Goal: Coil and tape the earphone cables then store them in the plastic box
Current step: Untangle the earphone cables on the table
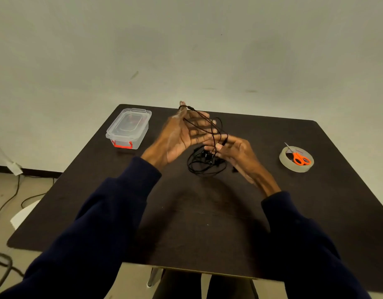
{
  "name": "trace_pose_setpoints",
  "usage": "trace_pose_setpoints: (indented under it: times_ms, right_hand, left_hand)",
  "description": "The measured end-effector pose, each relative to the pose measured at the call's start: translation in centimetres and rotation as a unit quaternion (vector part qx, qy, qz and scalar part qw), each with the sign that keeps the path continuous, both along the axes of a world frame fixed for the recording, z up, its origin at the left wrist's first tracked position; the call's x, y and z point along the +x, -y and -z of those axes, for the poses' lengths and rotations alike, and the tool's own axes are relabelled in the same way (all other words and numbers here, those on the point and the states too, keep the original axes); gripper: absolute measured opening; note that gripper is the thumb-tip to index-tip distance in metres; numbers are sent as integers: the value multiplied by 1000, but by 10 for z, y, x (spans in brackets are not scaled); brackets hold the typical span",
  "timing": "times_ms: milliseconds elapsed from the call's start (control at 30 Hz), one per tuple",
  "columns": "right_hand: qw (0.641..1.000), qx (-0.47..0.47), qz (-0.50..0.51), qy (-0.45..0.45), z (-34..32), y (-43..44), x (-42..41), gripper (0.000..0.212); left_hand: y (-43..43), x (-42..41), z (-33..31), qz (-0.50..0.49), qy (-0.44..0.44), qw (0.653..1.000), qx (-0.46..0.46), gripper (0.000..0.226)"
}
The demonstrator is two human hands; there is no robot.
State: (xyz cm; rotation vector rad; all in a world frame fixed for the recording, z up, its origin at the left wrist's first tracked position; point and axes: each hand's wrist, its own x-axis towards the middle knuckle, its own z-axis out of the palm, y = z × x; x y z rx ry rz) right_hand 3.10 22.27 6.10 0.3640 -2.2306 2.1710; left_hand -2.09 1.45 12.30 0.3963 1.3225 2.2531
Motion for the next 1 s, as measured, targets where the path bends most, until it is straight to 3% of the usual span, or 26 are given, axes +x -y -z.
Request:
trace_pose_setpoints:
  times_ms: [100, 200, 267, 367, 467, 567, 633, 767, 933, 1000]
  right_hand:
    - [997, 5, -78, 13, -3, 8, 9, 44]
    - [990, 131, -44, -17, -5, 13, 14, 29]
    - [974, 220, 2, -58, -8, 14, 16, 17]
    - [976, 192, 74, -67, -14, 14, 19, 16]
    - [978, 130, 145, -72, -24, 16, 21, 13]
    - [963, 166, 187, -96, -36, 21, 22, 6]
    - [954, 224, 174, -98, -44, 22, 25, 3]
    - [939, 306, 124, -94, -51, 18, 34, 5]
    - [943, 320, 87, -31, -42, 24, 45, 7]
    - [948, 314, 46, 5, -32, 32, 48, 10]
  left_hand:
    - [7, 6, -2, 37, 57, 992, 107, 63]
    - [16, 12, -9, 33, 115, 971, 206, 67]
    - [28, 14, -10, 8, 133, 966, 224, 66]
    - [41, 21, 1, -52, 87, 993, 68, 55]
    - [40, 32, 29, -84, 67, 990, -91, 47]
    - [33, 41, 53, -93, 34, 981, -165, 28]
    - [33, 43, 66, -88, -25, 971, -219, 33]
    - [43, 48, 77, 25, -169, 931, -322, 45]
    - [59, 45, 64, 164, -267, 818, -482, 70]
    - [60, 48, 59, 177, -278, 813, -480, 66]
